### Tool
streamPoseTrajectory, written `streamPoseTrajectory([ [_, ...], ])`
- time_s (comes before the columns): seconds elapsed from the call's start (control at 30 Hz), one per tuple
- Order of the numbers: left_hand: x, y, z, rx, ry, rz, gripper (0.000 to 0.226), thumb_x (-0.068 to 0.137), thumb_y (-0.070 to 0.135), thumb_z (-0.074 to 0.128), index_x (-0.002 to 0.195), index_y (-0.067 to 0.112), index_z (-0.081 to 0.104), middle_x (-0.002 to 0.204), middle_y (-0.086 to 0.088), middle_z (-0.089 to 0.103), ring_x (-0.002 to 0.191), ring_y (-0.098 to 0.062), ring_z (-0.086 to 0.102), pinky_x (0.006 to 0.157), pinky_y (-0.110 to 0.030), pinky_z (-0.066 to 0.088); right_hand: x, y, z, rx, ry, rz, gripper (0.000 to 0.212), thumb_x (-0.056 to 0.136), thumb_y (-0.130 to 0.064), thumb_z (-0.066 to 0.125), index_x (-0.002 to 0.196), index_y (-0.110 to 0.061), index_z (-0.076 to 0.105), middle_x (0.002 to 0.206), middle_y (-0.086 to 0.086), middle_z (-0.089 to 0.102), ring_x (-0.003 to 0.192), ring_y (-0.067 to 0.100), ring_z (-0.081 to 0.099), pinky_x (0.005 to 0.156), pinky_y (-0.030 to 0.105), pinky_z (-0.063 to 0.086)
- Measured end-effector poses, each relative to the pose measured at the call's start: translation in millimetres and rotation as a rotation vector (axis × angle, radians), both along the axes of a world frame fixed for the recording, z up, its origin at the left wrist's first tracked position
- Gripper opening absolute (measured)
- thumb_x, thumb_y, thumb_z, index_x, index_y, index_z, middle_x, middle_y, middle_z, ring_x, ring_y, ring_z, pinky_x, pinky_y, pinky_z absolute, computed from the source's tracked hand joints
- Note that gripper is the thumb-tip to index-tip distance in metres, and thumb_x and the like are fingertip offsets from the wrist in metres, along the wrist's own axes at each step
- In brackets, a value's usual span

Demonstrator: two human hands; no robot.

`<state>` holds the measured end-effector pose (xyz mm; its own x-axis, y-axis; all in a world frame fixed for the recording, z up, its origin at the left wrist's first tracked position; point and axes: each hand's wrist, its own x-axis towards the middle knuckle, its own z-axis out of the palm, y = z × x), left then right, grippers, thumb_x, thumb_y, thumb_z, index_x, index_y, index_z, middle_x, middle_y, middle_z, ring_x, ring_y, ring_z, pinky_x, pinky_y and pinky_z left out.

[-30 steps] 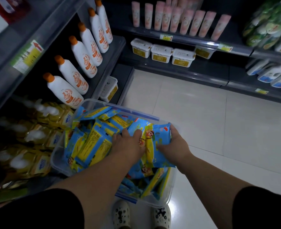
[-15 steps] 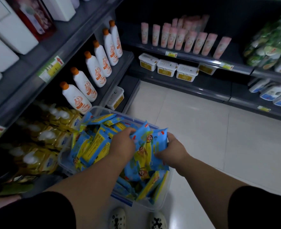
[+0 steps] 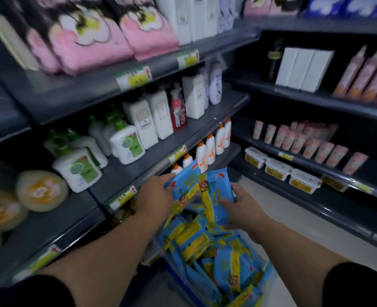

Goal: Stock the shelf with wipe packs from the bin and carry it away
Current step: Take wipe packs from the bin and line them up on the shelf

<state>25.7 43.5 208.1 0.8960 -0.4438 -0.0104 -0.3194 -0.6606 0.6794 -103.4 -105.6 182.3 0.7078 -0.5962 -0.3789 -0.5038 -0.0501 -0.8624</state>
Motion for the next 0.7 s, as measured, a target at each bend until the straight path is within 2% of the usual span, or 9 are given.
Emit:
streamPoseTrajectory([
  [0.1,4,46,46,0.007,-0.119,0.065,0.034,0.097,0.018,0.053,0.13,0.025,0.058,0.128,-0.003,0.058,0.084,-0.011,0.052,0.069,-0.022,0.04,16,31,39,-0.038,-0.076,0.101,0.037,0.095,-0.021,0.057,0.129,-0.031,0.045,0.119,0.004,0.059,0.094,0.026,0.065,0.064,0.04,0.061],
  [0.2,0,101,81,-0.074,-0.128,0.13,0.035,0.096,0.014,0.052,0.129,0.022,0.06,0.126,0.001,0.057,0.096,-0.011,0.054,0.073,-0.014,0.036,30,73,72,-0.031,-0.168,0.157,0.028,0.092,-0.019,0.06,0.118,-0.029,0.052,0.109,0.004,0.065,0.09,0.025,0.067,0.062,0.038,0.06],
  [0.27,-5,143,101,-0.121,-0.157,0.182,0.034,0.094,0.01,0.055,0.125,0.02,0.063,0.119,0.004,0.058,0.098,-0.011,0.053,0.072,-0.009,0.031,37,109,89,-0.018,-0.221,0.192,0.029,0.091,-0.018,0.061,0.117,-0.029,0.054,0.106,0.005,0.067,0.088,0.026,0.068,0.062,0.04,0.06],
  [0.37,-15,214,125,-0.131,-0.219,0.27,0.034,0.091,0.009,0.058,0.123,0.02,0.065,0.12,-0.003,0.063,0.107,-0.02,0.058,0.075,-0.013,0.031,45,176,112,-0.005,-0.298,0.271,0.028,0.093,-0.018,0.06,0.119,-0.027,0.053,0.105,0.002,0.068,0.084,0.025,0.07,0.061,0.042,0.06],
  [0.47,-29,298,147,-0.125,-0.283,0.362,0.035,0.09,0.008,0.058,0.123,0.02,0.064,0.12,-0.003,0.064,0.109,-0.021,0.058,0.082,-0.016,0.035,46,253,132,0.024,-0.365,0.356,0.026,0.094,-0.015,0.058,0.118,-0.022,0.053,0.107,0.003,0.068,0.08,0.021,0.07,0.052,0.031,0.055],
  [0.53,-41,356,158,-0.128,-0.325,0.44,0.035,0.09,0.009,0.058,0.122,0.022,0.065,0.119,-0.004,0.065,0.109,-0.02,0.058,0.084,-0.018,0.035,45,308,143,0.032,-0.396,0.415,0.025,0.094,-0.014,0.058,0.117,-0.02,0.053,0.106,0.003,0.068,0.08,0.02,0.07,0.055,0.033,0.057],
  [0.6,-56,410,169,-0.118,-0.346,0.521,0.035,0.091,0.012,0.057,0.123,0.024,0.064,0.116,-0.004,0.065,0.106,-0.022,0.058,0.08,-0.02,0.035,42,359,154,0.033,-0.419,0.481,0.025,0.093,-0.014,0.059,0.116,-0.021,0.053,0.106,0.003,0.068,0.082,0.022,0.071,0.058,0.037,0.059],
  [0.7,-84,489,185,-0.138,-0.378,0.605,0.034,0.092,0.011,0.056,0.123,0.022,0.064,0.113,-0.004,0.066,0.09,-0.024,0.059,0.071,-0.022,0.036,36,433,172,0.038,-0.474,0.584,0.024,0.093,-0.013,0.06,0.113,-0.023,0.054,0.105,0.001,0.067,0.076,0.018,0.069,0.053,0.033,0.058],
])
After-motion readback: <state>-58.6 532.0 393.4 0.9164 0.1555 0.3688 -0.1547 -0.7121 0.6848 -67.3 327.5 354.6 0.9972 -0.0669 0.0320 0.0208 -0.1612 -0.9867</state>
